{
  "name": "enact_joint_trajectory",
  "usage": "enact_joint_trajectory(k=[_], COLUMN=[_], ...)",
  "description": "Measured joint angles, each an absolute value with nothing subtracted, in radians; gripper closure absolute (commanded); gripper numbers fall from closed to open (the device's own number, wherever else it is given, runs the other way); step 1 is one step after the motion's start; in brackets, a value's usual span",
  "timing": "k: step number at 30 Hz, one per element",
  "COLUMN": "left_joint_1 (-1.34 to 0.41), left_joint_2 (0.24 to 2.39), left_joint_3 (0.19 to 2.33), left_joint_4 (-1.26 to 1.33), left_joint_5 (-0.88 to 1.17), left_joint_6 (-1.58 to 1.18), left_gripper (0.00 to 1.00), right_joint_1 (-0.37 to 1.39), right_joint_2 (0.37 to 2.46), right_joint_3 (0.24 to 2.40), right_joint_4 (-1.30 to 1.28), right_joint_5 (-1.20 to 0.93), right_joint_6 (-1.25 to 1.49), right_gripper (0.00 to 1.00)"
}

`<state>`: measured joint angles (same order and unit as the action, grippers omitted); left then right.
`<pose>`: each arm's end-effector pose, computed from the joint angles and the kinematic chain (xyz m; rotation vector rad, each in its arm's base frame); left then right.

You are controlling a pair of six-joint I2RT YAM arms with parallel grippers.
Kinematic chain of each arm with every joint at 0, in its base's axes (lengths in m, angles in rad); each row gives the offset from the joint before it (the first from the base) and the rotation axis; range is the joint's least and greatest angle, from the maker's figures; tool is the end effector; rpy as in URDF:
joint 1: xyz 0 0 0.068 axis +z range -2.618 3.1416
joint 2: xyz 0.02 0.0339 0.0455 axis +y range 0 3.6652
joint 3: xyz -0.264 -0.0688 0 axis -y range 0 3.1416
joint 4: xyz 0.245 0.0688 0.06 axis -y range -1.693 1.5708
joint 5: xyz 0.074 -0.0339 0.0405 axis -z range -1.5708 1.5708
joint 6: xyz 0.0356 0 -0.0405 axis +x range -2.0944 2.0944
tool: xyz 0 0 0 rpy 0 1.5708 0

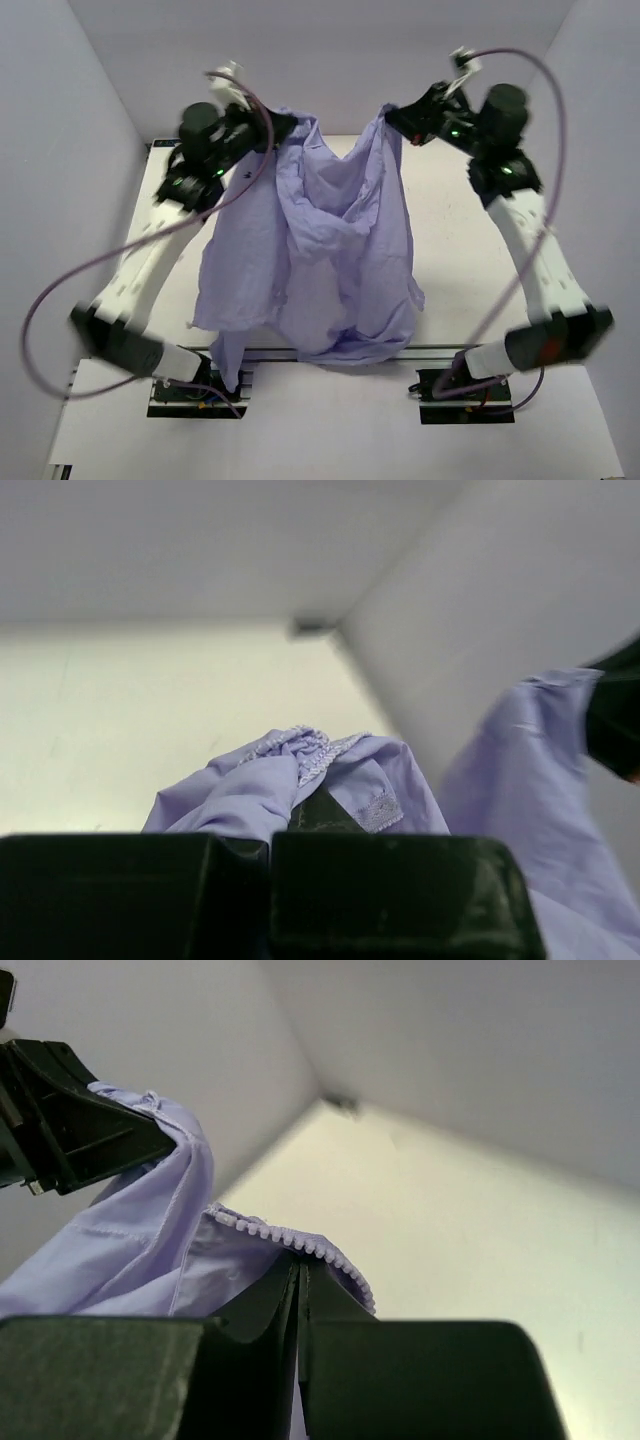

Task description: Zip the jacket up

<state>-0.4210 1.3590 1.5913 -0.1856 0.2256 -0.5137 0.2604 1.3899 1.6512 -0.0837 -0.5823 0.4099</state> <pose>0.2684 -0.1289 0.4915 0.1146 1.5930 -0.9091 0.2808 0.0951 0.5128 -0.3972 1.4393 0.9505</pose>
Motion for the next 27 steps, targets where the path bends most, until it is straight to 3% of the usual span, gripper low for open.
enact_joint_trajectory(k=[2, 3, 5, 6, 7, 9, 10, 11, 12, 14, 20, 27], left_joint_1=[-0.341, -0.31, -0.259, -0.237, -0.222, -0.209, -0.209, -0.207, -0.213, -0.222, -0.245, -0.324], left_joint_2=[1.537, 1.634, 1.851, 1.967, 2.067, 2.212, 2.256, 2.27, 2.263, 2.215, 1.982, 1.831], left_joint_3=[1.536, 1.528, 1.552, 1.584, 1.62, 1.675, 1.692, 1.704, 1.712, 1.714, 1.689, 1.566], left_joint_4=[-0.165, -0.165, -0.185, -0.209, -0.226, -0.263, -0.279, -0.279, -0.286, -0.279, -0.311, -0.427], left_joint_5=[0.275, 0.294, 0.348, 0.374, 0.404, 0.461, 0.486, 0.53, 0.533, 0.551, 0.489, 0.189], left_joint_6=[-0.562, -0.581, -0.603, -0.607, -0.611, -0.62, -0.62, -0.626, -0.627, -0.615, -0.499, -0.276], left_gripper=[1.0, 0.95, 0.7, 0.35, 0.22, 0.03, 0.02, 0.02, 0.02, 0.02, 0.02, 0.02], right_joint_1=[0.218, 0.203, 0.181, 0.174, 0.169, 0.167, 0.167, 0.168, 0.17, 0.171, 0.188, 0.275], right_joint_2=[1.509, 1.594, 1.772, 1.854, 1.93, 2.061, 2.108, 2.134, 2.138, 2.098, 1.814, 1.536], right_joint_3=[1.581, 1.56, 1.555, 1.566, 1.58, 1.633, 1.667, 1.69, 1.702, 1.704, 1.653, 1.388], right_joint_4=[-0.097, -0.118, -0.189, -0.227, -0.266, -0.368, -0.422, -0.456, -0.482, -0.513, -0.52, -0.499], right_joint_5=[-0.57, -0.559, -0.541, -0.529, -0.518, -0.492, -0.477, -0.464, -0.447, -0.415, -0.293, -0.149], right_joint_6=[0.418, 0.416, 0.403, 0.392, 0.38, 0.354, 0.339, 0.328, 0.316, 0.284, 0.228, 0.175], right_gripper=[1.0, 1.0, 1.0, 1.0, 0.99, 0.83, 0.77, 0.56, 0.44, 0.11, 0.11, 0.11])
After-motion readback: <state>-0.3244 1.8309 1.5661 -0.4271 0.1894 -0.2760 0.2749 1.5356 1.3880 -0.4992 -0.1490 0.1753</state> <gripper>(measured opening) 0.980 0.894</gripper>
